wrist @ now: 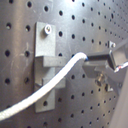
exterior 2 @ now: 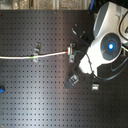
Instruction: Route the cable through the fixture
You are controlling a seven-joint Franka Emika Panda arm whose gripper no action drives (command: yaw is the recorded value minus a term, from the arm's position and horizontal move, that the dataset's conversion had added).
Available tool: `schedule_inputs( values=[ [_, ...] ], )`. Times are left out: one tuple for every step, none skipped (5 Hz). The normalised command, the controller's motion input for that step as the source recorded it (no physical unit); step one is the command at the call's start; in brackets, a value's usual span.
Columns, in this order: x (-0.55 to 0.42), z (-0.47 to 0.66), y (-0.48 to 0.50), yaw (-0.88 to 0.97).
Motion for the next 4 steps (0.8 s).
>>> schedule_inputs(
  values=[
    [-0.012, 0.34, 0.016, 0.99],
    [-0.017, 0.26, 0.027, 0.98],
    [-0.144, 0.05, 0.020, 0.72],
    [-0.185, 0.02, 0.000, 0.59]
  ],
)
